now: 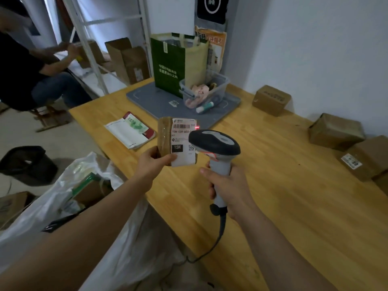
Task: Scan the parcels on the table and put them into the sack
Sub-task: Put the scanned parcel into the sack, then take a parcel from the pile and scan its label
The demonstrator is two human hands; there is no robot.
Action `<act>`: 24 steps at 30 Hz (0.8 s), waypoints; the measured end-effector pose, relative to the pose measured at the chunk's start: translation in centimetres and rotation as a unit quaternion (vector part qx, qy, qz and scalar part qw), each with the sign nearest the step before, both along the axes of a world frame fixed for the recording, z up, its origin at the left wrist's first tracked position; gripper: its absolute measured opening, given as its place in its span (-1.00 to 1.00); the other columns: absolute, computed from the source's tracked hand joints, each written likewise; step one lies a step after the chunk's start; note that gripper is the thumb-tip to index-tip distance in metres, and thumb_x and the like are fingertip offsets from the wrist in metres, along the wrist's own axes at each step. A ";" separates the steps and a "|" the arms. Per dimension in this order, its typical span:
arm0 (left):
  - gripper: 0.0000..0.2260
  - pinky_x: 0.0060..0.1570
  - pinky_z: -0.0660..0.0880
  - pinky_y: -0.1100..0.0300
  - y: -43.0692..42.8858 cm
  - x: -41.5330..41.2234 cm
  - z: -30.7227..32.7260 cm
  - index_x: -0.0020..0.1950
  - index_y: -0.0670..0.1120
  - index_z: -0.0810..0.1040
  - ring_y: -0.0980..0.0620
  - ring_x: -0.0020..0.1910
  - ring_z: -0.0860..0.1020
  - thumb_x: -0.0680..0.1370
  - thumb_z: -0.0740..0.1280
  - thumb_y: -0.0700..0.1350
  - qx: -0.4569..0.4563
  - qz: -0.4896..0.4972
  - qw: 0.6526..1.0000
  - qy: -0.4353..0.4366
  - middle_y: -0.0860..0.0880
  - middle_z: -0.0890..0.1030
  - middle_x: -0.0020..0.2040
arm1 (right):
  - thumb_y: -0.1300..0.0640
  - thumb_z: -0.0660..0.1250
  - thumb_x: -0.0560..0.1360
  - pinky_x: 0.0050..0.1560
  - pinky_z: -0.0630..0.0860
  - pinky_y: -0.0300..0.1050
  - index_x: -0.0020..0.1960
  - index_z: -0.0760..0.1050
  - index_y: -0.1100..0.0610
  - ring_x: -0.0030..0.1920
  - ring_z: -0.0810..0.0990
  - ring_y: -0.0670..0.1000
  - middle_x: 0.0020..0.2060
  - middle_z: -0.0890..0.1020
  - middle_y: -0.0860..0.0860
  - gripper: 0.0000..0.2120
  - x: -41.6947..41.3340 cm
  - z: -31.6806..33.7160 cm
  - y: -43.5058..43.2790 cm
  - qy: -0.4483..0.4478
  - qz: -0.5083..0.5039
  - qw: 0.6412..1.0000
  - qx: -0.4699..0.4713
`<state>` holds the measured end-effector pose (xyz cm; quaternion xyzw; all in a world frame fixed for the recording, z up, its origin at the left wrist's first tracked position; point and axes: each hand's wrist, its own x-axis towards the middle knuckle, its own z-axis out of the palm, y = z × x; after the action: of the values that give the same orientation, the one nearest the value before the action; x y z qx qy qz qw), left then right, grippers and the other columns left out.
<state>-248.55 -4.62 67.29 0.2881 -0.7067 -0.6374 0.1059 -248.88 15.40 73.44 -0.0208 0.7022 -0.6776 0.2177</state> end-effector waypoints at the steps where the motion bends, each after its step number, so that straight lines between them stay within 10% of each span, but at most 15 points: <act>1: -0.60 -0.03 0.55 0.22 -0.2 0.2 0.0 0.29 -0.12 0.51 0.06 0.02 0.60 0.47 0.45 -0.13 -0.001 0.005 1.000 0.001 0.03 0.63 0.04 | 0.24 0.43 0.45 -0.49 0.41 -0.17 -0.07 0.49 0.18 -0.54 0.42 -0.06 -0.57 0.47 -0.05 -0.87 0.1 0.0 -0.3 -0.004 0.003 1.000 -0.005; 24: -0.55 0.07 0.56 0.15 -4.0 3.2 -0.9 0.30 -0.13 0.52 -0.03 0.12 0.60 0.43 0.49 -0.12 0.012 0.081 0.997 -0.010 -0.04 0.63 0.13 | 0.20 0.45 0.45 -0.39 0.46 -0.10 -0.09 0.52 0.15 -0.47 0.47 -0.03 -0.49 0.53 -0.01 -0.88 1.4 -0.1 -5.0 0.008 0.071 0.997 -0.006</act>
<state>-245.39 -8.65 66.42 0.3522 -0.6744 -0.6320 0.1472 -247.52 10.36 73.38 -0.0779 0.6969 -0.6640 0.2595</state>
